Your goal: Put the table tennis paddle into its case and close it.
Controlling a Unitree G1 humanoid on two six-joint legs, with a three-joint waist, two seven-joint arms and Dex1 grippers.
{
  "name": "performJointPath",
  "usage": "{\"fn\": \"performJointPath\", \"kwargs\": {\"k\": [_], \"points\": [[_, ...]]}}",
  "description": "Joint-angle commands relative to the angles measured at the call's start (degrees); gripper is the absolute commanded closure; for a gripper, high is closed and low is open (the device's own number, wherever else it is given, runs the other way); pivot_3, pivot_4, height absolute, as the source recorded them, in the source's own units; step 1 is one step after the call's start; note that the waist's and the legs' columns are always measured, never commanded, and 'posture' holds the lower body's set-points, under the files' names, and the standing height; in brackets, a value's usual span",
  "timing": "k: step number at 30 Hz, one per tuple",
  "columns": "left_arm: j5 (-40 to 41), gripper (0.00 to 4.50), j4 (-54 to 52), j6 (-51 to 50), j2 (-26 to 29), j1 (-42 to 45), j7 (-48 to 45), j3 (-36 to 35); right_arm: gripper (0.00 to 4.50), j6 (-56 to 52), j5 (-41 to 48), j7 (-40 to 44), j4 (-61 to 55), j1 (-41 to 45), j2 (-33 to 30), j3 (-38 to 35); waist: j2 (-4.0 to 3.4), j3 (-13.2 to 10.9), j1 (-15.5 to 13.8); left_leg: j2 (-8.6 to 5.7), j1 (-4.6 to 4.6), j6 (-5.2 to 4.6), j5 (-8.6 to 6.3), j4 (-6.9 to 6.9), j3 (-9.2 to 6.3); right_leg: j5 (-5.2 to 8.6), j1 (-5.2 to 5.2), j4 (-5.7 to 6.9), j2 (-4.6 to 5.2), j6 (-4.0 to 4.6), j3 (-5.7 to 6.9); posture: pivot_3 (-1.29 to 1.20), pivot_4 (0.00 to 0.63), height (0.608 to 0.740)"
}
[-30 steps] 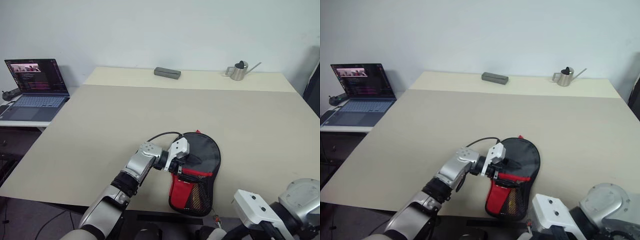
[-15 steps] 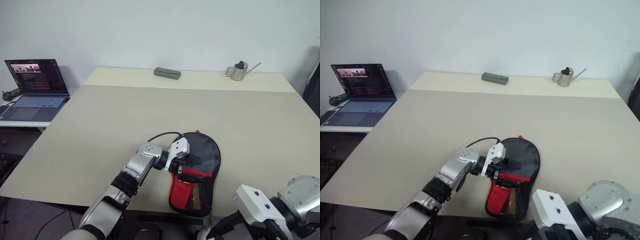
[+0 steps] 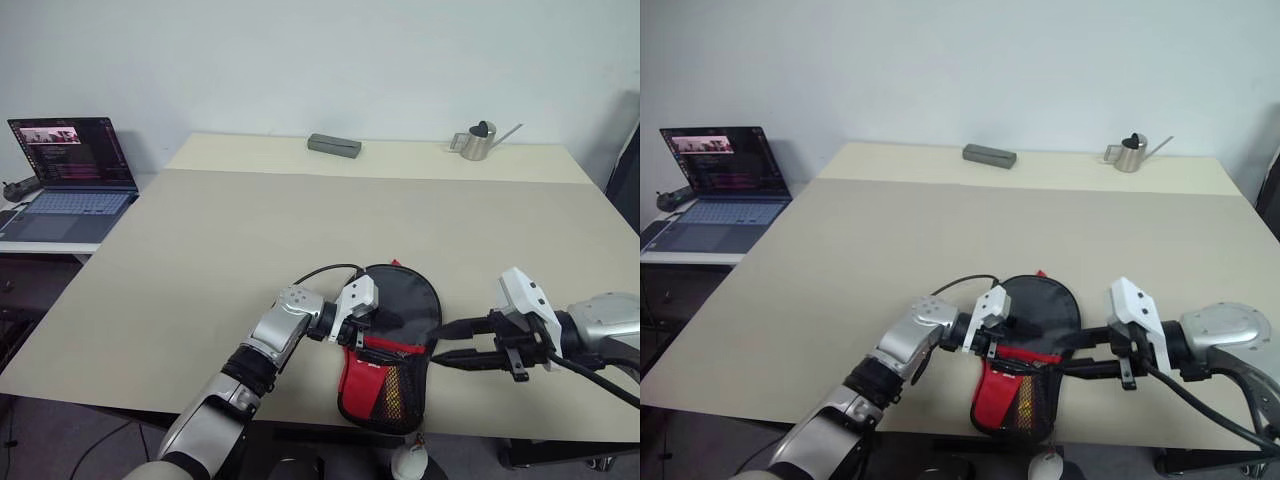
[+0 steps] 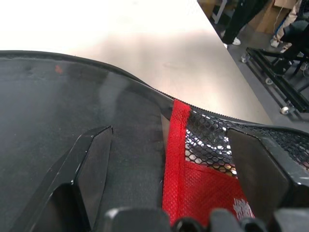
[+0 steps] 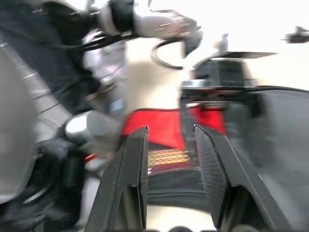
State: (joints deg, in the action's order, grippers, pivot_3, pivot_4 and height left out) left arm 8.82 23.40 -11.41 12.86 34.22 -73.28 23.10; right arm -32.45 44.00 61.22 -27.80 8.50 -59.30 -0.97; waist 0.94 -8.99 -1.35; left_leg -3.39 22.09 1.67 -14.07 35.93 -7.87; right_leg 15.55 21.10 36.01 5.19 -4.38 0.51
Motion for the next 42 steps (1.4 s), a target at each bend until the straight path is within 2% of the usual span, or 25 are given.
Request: {"fn": "performJointPath", "kwargs": {"k": [1,8,17,21,27,30,34,42], "points": [[-1.6,0.38,-0.9,-4.0,2.7,-3.3,1.7,0.3,2.88,1.5,-2.7,-0.1,4.0,2.9,2.3,-0.4,-0.08,-0.1,0.2,0.0,0.0,0.0,0.0,-0.01,0.0,0.0,0.01,0.01,-0.01,0.0,-0.01,0.0,0.15,0.74],[1.4,0.38,-13.2,-6.0,6.8,-6.5,7.2,-6.6,2.88,0.4,-7.2,-5.5,15.1,11.0,10.4,-0.4,-0.04,-0.5,1.5,0.09,0.04,0.0,-0.01,-0.1,-0.02,0.01,0.22,0.08,-0.09,0.09,-0.16,0.0,0.15,0.74],[11.0,0.38,-31.7,-13.4,14.7,-17.0,12.8,-20.3,2.88,7.6,-14.7,-4.3,29.7,18.7,16.9,0.3,-0.24,-0.8,1.6,0.03,0.86,0.26,0.11,-0.01,-0.06,-0.18,1.05,0.23,-0.09,0.41,-0.19,0.0,0.15,0.74],[12.9,0.38,-35.1,-13.7,17.0,-21.0,16.1,-25.3,2.88,13.1,-18.8,-2.8,39.6,23.2,18.6,0.8,-0.34,-0.9,1.6,0.03,0.85,0.29,0.1,-0.03,0.0,-0.16,1.07,0.24,-0.08,0.44,-0.21,0.0,0.15,0.74],[12.3,0.38,-38.7,-12.8,18.3,-22.9,22.2,-30.2,2.88,22.3,-24.4,0.6,62.0,34.4,20.1,0.7,-0.28,-1.3,1.6,0.01,0.82,0.3,0.12,0.06,0.17,-0.16,1.09,0.46,-0.09,0.47,-0.23,0.0,0.15,0.74],[10.4,0.38,-39.4,-12.8,18.4,-22.3,25.7,-29.9,2.88,27.5,-27.2,1.4,72.2,38.8,20.1,0.4,-0.26,-1.3,1.6,0.01,0.82,0.32,0.12,0.06,0.21,-0.11,1.16,0.64,-0.08,0.55,-0.25,0.0,0.15,0.74],[9.1,0.38,-38.6,-11.1,19.5,-22.8,28.1,-30.9,2.88,32.7,-29.7,-1.6,82.4,43.6,20.7,-0.7,-0.22,-1.4,1.8,0.0,0.79,0.33,0.13,0.09,0.32,-0.1,1.22,0.79,-0.08,0.56,-0.36,0.0,0.15,0.74],[5.3,0.38,-33.2,-7.3,17.2,-21.8,32.1,-27.1,2.88,35.6,-31.7,-2.4,87.8,46.8,21.5,-2.3,-0.23,-1.4,2.6,0.01,0.67,0.34,0.14,0.1,0.48,-0.1,1.22,0.89,-0.1,0.56,-0.58,0.0,0.15,0.74]]}}
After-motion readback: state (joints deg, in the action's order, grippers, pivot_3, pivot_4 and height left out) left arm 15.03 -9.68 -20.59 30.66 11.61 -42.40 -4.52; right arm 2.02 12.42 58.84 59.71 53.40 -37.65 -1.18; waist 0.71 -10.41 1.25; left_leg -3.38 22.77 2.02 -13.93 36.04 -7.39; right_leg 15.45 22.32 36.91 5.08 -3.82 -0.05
